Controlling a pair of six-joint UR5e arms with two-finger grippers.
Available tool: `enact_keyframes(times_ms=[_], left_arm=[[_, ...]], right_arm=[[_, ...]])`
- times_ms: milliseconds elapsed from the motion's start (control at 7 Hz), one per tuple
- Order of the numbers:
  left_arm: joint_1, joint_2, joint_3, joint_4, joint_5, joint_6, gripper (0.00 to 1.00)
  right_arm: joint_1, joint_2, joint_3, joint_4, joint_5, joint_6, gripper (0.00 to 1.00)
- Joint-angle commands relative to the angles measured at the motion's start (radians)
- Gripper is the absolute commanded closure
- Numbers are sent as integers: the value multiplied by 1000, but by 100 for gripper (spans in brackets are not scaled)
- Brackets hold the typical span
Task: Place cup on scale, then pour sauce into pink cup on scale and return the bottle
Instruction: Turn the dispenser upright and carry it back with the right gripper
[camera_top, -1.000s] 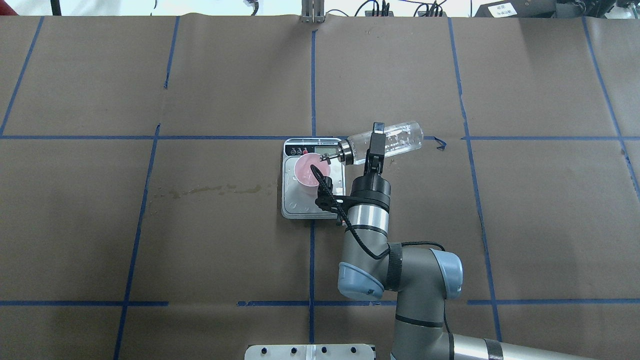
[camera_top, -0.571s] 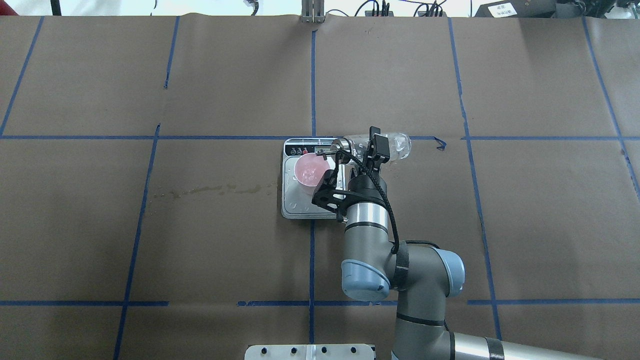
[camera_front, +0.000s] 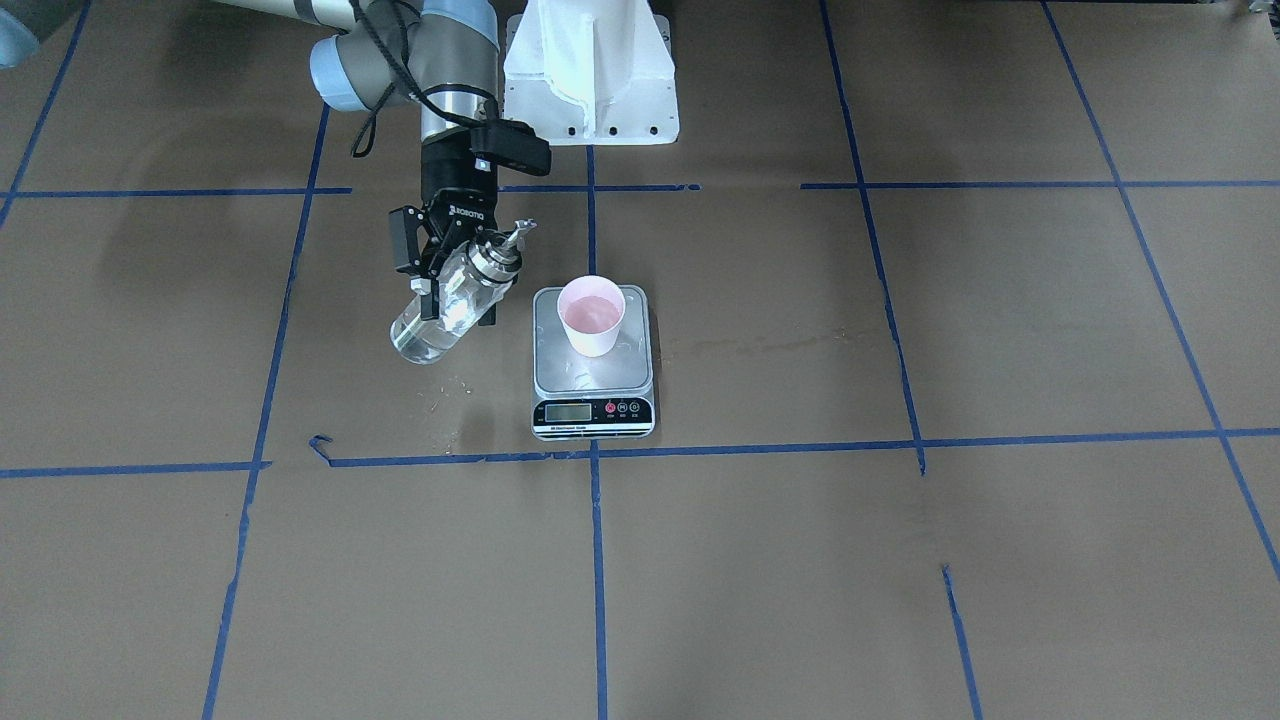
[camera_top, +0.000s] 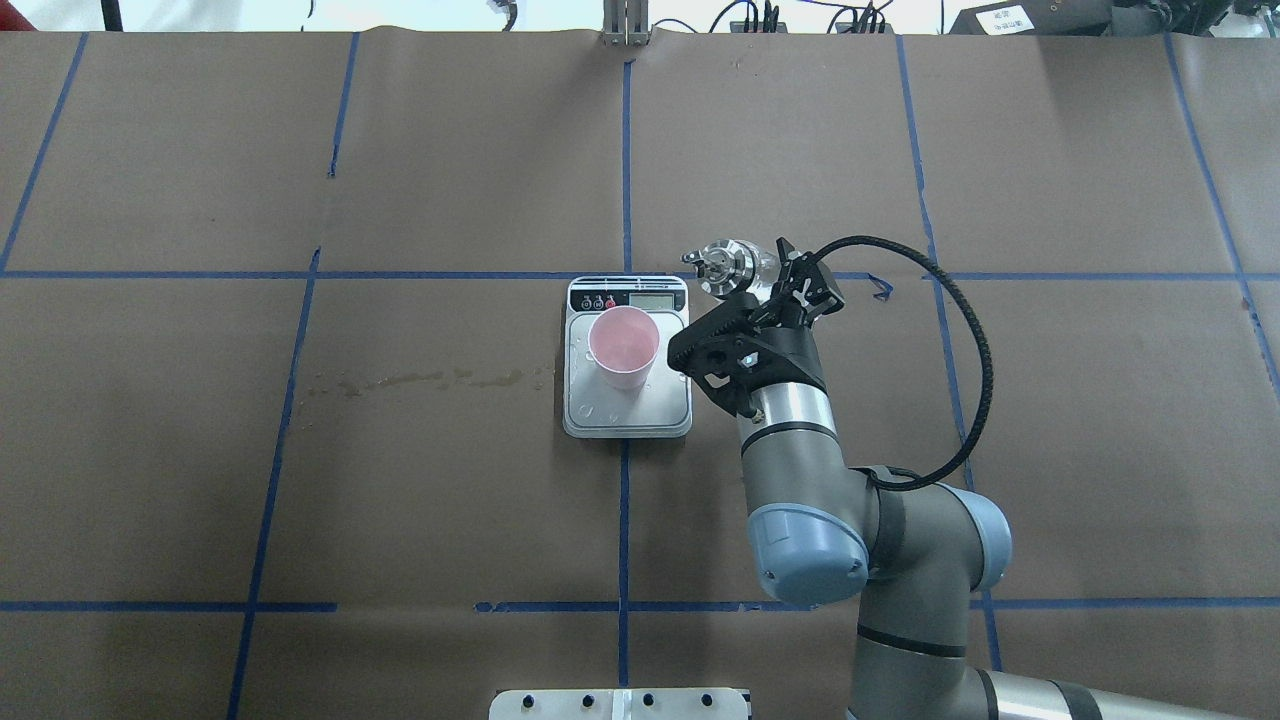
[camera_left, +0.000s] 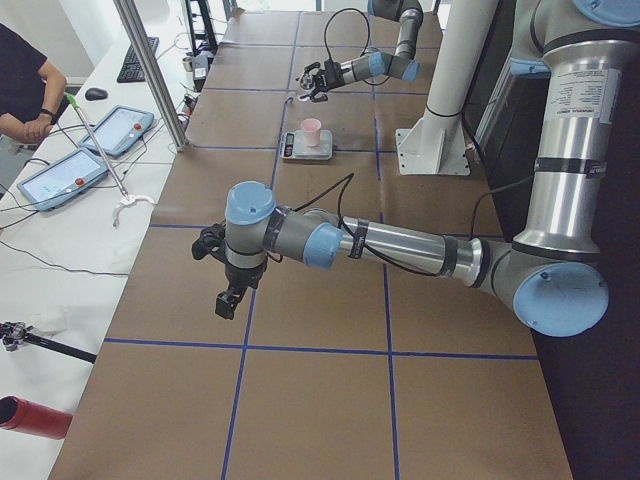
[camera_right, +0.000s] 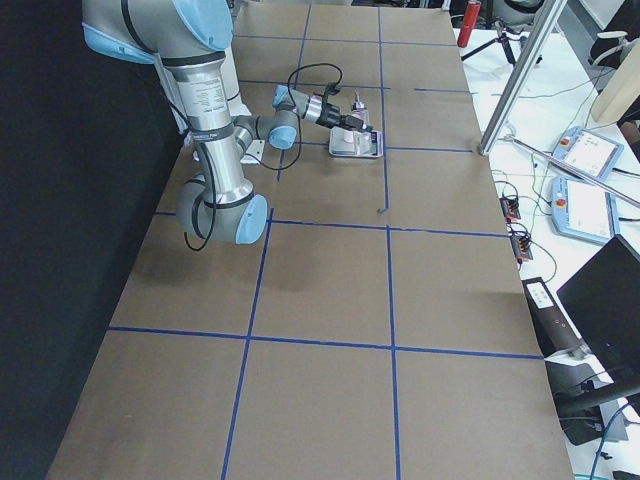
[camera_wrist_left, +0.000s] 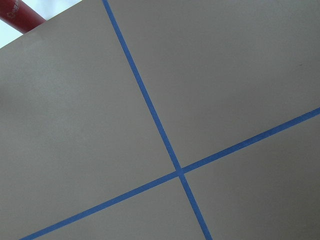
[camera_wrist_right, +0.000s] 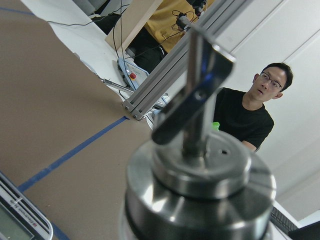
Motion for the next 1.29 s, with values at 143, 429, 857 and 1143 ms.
enact_keyframes(times_ms=[143,429,857,1143], left_arm=[[-5,-2,-19,2,-5,-2,0],[-9,-2,-33,3,-5,-3,0],[-9,-2,-38,2,0,-2,0],[-9,-2,-39,2,0,-2,0]], right_arm=[[78,-301,143,1,104,405,100],[91,-357,187,1,184,667,100],[89,-388,125,2,219,849,100],[89,-388,115,2,218,875,100]])
